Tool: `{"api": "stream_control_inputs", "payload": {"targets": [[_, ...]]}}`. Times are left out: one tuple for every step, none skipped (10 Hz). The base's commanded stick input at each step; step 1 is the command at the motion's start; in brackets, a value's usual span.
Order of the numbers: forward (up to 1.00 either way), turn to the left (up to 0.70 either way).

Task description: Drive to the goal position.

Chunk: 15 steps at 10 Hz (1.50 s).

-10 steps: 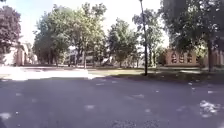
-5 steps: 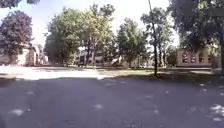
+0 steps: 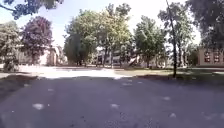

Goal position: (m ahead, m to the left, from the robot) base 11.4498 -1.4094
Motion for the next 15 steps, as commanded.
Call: {"api": "stream_control_inputs", "payload": {"targets": [[0.00,0.70],[0.00,0.70],[0.00,0.70],[0.12,0.71],[0.46,0.40],[0.70,0.07],[0.70,0.00],[0.70,0.00],[0.70,0.00],[0.70,0.00],[0.70,0.00],[0.70,0.00],[0.70,0.00],[0.70,0.00],[0.70,0.00]]}}
